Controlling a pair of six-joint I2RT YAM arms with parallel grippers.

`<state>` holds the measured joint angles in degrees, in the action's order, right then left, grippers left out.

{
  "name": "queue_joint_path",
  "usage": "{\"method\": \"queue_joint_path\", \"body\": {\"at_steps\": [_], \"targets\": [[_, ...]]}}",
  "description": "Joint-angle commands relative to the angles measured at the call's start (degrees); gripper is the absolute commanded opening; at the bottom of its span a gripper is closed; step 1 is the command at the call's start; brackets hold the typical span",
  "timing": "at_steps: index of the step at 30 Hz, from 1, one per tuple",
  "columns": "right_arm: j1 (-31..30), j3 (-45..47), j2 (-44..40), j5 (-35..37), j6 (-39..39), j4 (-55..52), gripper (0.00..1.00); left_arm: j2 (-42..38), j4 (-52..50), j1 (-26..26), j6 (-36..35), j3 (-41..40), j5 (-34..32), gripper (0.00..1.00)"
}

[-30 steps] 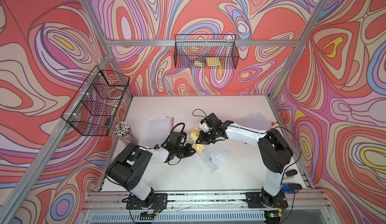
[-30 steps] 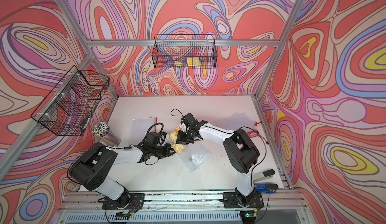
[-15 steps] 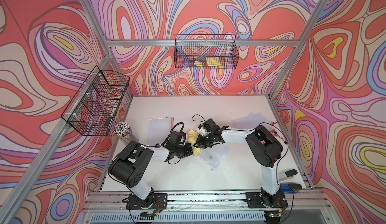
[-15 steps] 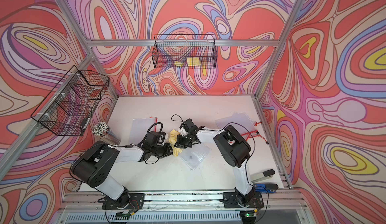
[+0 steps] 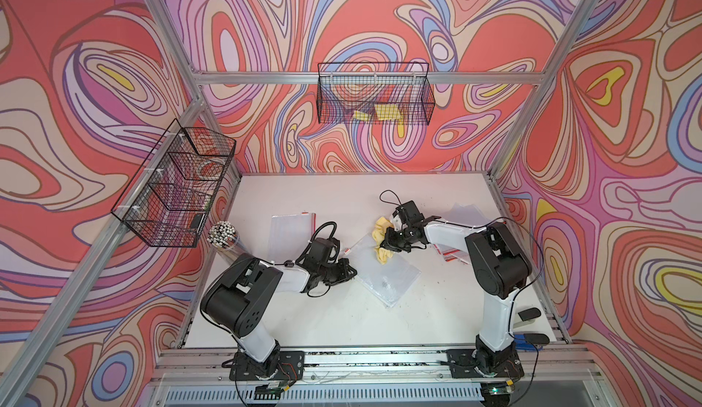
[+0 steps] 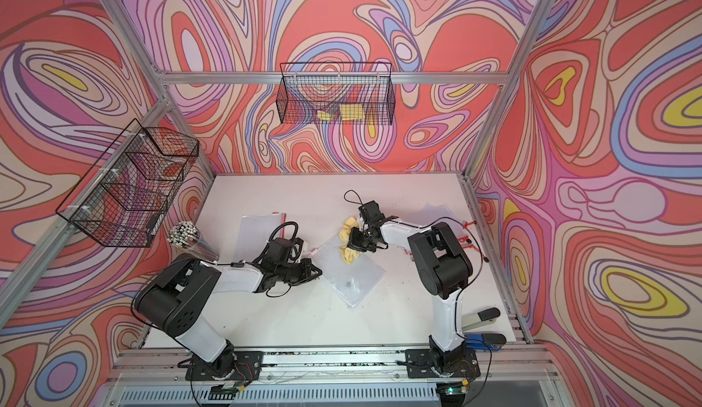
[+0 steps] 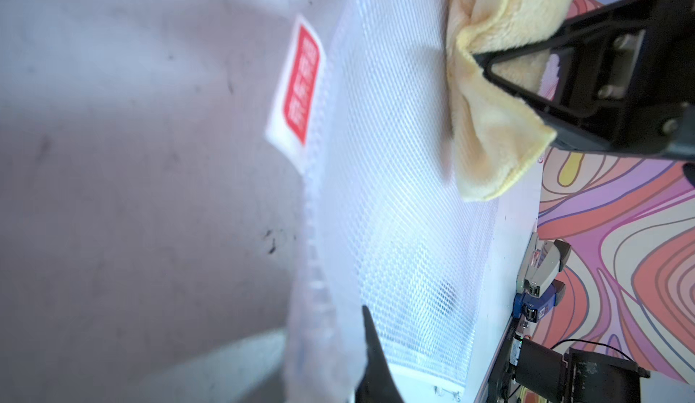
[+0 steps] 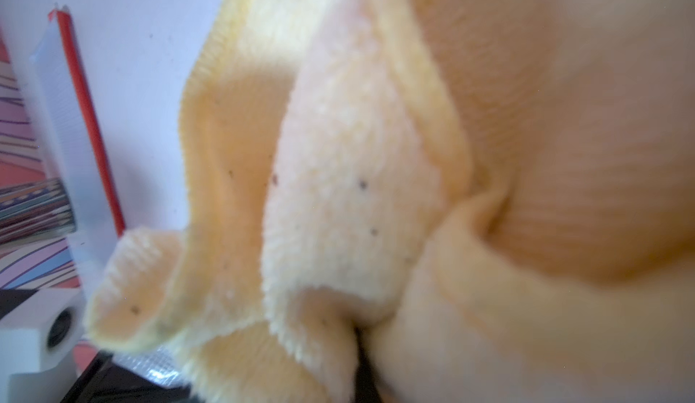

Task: Wipe the document bag
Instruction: Wipe the dirt from the document bag.

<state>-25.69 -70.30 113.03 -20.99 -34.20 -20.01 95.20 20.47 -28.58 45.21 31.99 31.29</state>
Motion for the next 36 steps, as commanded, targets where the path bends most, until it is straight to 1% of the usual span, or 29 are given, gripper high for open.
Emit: {"method": "queue_joint_path", "body": {"at_steps": [1,2,5,8,12,14,16,19,22,25,28,33,36], "targets": [[-6.03,-3.33,-0.04,6.02,0.63,-5.24,0.0,2.3,-2.18,-0.55,-0.52,0.04,-0.26,0.0],[-8.47,-5.46,1.04,5.76,0.1,-5.17,0.0,2.59,-1.81,-0.52,-0.4,0.18,-0.06,0.0],[-13.11,-9.83,5.52,4.22,-1.76,-3.24,0.0,3.06,-1.4,-0.54,-0.04,0.51,0.3,0.0],[-13.95,-11.17,9.34,2.4,-3.54,-0.26,0.0,2.98,-1.61,-0.59,-0.03,0.57,0.47,0.0],[-13.56,-12.12,12.93,4.3,-3.58,-0.52,0.0,2.72,-2.28,-0.58,-0.31,0.72,0.4,0.0],[-12.45,-11.57,13.45,4.98,-3.25,-1.12,0.0,2.37,-2.68,-0.55,-0.38,0.63,0.09,0.0],[-10.39,-9.03,12.39,6.49,-3.06,-0.9,0.0,1.81,-3.2,-0.53,-0.56,0.5,-0.37,0.0],[-4.69,-4.96,10.32,7.72,-1.83,-1.0,0.0,0.92,-4.3,-0.56,-1.03,0.27,-0.91,0.0],[1.07,-2.72,8.56,8.7,0.81,-2.05,0.0,0.18,-5.89,-0.57,-1.76,0.22,-1.66,0.0],[2.31,-4.08,7.5,11.0,3.52,-5.21,0.0,-0.1,-6.7,-0.52,-2.06,0.35,-2.28,0.0],[0.46,-4.31,5.56,6.6,2.82,-4.52,0.0,0.32,-6.59,-0.55,-1.72,0.6,-2.67,0.0],[-9.34,-5.02,2.8,5.76,0.09,-5.17,0.0,1.11,-6.31,-0.48,-0.83,1.13,-3.31,0.0],[-12.62,-2.81,2.88,3.33,-2.71,-3.28,0.0,1.14,-7.98,-0.37,-1.5,2.02,-4.1,0.0]]}}
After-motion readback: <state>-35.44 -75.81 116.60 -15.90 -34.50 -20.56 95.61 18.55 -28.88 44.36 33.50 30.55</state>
